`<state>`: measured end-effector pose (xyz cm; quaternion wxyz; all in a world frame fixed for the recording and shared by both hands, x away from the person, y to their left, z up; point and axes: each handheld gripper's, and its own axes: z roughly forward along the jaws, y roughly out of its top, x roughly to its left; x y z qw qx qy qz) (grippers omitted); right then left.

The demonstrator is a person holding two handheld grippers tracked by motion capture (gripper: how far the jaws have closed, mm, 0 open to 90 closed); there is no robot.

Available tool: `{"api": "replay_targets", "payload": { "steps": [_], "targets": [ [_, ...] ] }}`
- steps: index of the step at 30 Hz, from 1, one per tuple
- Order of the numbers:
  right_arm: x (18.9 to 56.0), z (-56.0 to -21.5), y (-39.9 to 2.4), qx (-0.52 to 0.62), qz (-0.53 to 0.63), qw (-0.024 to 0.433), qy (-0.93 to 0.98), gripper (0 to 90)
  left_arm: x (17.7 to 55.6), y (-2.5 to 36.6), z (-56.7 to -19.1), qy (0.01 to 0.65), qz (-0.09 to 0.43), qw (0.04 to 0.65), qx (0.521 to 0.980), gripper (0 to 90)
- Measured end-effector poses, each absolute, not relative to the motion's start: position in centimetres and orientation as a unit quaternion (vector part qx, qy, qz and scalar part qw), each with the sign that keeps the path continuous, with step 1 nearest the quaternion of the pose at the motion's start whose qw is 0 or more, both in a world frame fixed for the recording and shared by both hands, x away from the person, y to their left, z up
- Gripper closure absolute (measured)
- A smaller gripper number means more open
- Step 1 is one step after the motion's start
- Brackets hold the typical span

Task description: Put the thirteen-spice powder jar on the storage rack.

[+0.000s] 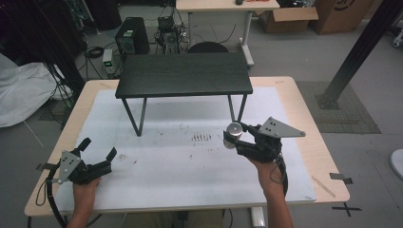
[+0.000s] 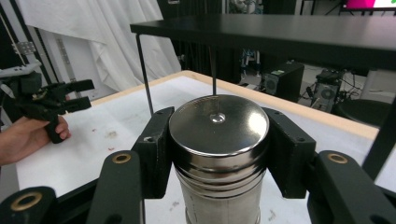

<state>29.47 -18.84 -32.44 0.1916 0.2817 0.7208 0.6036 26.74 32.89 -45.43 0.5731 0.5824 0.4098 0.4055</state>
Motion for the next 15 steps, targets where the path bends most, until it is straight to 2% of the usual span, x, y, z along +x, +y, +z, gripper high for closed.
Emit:
{"api": "replay_targets", "payload": {
  "steps": [15],
  "targets": [
    [31.5, -28.4, -17.3, 0.254, 0.613, 0.175, 0.727, 48.1, 26.7, 32.9, -45.4, 0.410, 0.405, 0.574, 0.582, 0.2]
  ]
}}
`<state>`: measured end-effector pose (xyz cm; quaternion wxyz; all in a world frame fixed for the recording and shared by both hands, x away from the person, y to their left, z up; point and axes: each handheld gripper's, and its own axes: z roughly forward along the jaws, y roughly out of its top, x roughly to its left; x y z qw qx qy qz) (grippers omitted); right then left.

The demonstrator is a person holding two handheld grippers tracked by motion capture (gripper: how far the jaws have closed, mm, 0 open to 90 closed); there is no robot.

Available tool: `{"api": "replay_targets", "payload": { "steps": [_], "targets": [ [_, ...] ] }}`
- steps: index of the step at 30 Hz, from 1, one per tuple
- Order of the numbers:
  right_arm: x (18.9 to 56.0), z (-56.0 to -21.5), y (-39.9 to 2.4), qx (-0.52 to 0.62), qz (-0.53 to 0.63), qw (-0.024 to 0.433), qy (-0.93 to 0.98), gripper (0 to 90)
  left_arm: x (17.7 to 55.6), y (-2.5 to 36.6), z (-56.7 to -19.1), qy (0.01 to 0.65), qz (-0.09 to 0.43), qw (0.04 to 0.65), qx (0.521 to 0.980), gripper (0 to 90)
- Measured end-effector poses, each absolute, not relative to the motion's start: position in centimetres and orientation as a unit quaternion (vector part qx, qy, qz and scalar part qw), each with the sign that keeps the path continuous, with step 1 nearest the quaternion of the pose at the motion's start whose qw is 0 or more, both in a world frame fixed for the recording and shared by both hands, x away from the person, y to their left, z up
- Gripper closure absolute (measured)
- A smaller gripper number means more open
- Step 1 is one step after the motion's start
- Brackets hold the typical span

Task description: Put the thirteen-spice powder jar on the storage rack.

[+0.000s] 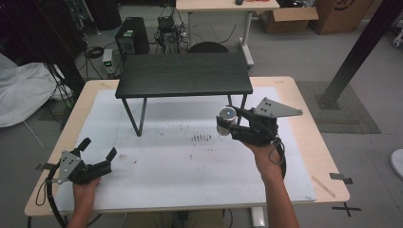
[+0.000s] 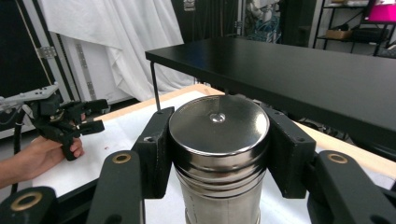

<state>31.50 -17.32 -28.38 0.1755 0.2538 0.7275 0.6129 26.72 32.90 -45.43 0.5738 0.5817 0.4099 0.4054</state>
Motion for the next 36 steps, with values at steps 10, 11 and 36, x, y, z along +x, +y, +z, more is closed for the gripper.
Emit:
{"api": "replay_targets", "payload": {
  "steps": [10, 11, 36],
  "targets": [
    [33.0, -26.0, -16.2, 0.236, 0.623, 0.171, 0.726, 48.1, 26.8, 32.9, -45.4, 0.410, 0.405, 0.573, 0.583, 0.3],
    [33.0, -26.0, -16.2, 0.236, 0.623, 0.171, 0.726, 48.1, 26.8, 32.9, -45.4, 0.410, 0.405, 0.573, 0.583, 0.3],
    [38.4, -21.4, -13.1, 0.233, 0.640, 0.168, 0.713, 48.3, 26.7, 32.9, -45.4, 0.411, 0.405, 0.574, 0.582, 0.2]
  ]
}}
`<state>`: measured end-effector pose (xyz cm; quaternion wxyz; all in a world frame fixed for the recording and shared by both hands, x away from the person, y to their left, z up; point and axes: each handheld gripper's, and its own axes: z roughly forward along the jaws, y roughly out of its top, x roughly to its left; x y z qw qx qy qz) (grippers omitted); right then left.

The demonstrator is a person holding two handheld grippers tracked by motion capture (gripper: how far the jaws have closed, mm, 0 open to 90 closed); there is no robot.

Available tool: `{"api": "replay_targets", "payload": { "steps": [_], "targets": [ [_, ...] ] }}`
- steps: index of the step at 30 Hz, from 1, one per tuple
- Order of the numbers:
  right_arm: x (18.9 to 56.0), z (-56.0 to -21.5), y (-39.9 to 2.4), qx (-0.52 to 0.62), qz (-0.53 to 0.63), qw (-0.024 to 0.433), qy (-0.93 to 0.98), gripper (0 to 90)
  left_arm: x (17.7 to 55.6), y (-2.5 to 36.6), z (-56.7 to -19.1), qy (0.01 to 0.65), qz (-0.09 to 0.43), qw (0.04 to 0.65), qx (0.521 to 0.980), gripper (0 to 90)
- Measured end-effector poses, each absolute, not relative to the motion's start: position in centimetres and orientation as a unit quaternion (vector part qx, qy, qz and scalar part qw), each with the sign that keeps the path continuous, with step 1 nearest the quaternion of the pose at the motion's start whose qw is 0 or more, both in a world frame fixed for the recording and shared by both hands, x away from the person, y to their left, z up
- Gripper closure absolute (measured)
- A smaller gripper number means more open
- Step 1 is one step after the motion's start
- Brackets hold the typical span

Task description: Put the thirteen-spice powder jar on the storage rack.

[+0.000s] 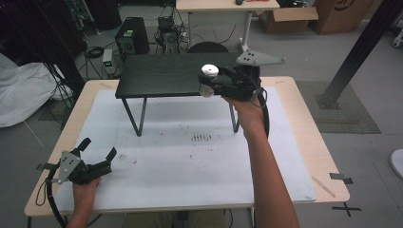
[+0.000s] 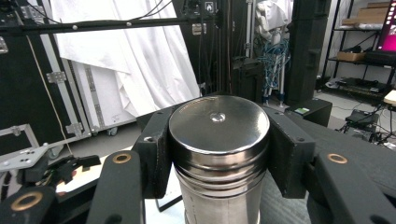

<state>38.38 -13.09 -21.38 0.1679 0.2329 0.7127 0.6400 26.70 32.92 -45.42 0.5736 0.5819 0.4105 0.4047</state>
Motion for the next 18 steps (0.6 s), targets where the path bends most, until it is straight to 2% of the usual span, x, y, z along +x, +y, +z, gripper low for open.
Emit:
{"api": "replay_targets", "payload": {
  "steps": [18],
  "targets": [
    [43.6, -21.4, -10.0, 0.269, 0.621, 0.181, 0.713, 48.3, 26.7, 32.9, -45.4, 0.410, 0.406, 0.574, 0.582, 0.3]
  ]
}}
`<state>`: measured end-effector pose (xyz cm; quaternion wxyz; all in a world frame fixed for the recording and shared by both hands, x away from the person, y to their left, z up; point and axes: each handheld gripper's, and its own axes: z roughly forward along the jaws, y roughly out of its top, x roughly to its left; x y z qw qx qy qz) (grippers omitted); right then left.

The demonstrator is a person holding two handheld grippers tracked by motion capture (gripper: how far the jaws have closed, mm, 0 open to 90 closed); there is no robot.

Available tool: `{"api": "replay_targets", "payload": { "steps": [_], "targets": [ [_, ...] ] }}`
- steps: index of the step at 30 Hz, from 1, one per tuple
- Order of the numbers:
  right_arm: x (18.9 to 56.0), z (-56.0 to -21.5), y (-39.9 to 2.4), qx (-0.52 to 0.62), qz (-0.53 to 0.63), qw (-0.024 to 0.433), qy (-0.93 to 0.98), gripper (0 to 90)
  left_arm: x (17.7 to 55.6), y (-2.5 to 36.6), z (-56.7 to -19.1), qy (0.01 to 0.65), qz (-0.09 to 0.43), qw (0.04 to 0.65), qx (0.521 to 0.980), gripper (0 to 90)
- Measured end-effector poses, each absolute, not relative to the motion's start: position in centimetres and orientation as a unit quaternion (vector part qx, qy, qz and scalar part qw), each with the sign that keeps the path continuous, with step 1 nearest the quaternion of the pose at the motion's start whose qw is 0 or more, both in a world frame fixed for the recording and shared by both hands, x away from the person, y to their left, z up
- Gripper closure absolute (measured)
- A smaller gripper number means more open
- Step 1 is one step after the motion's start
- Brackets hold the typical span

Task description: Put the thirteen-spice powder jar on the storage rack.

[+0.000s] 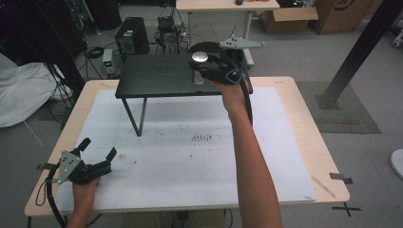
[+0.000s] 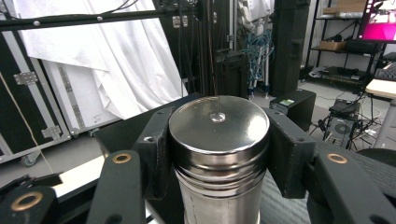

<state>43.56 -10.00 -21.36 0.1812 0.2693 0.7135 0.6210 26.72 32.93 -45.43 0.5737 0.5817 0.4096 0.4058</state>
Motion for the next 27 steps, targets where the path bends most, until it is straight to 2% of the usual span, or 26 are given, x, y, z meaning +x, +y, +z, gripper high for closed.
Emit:
{"api": "replay_targets", "payload": {
  "steps": [15, 27],
  "targets": [
    [47.4, -21.9, -7.1, 0.298, 0.593, 0.191, 0.723, 48.2, 26.7, 32.9, -45.4, 0.411, 0.404, 0.576, 0.580, 0.2],
    [48.9, -22.9, -5.6, 0.309, 0.569, 0.172, 0.743, 48.2, 26.7, 32.9, -45.4, 0.411, 0.404, 0.575, 0.581, 0.2]
  ]
}}
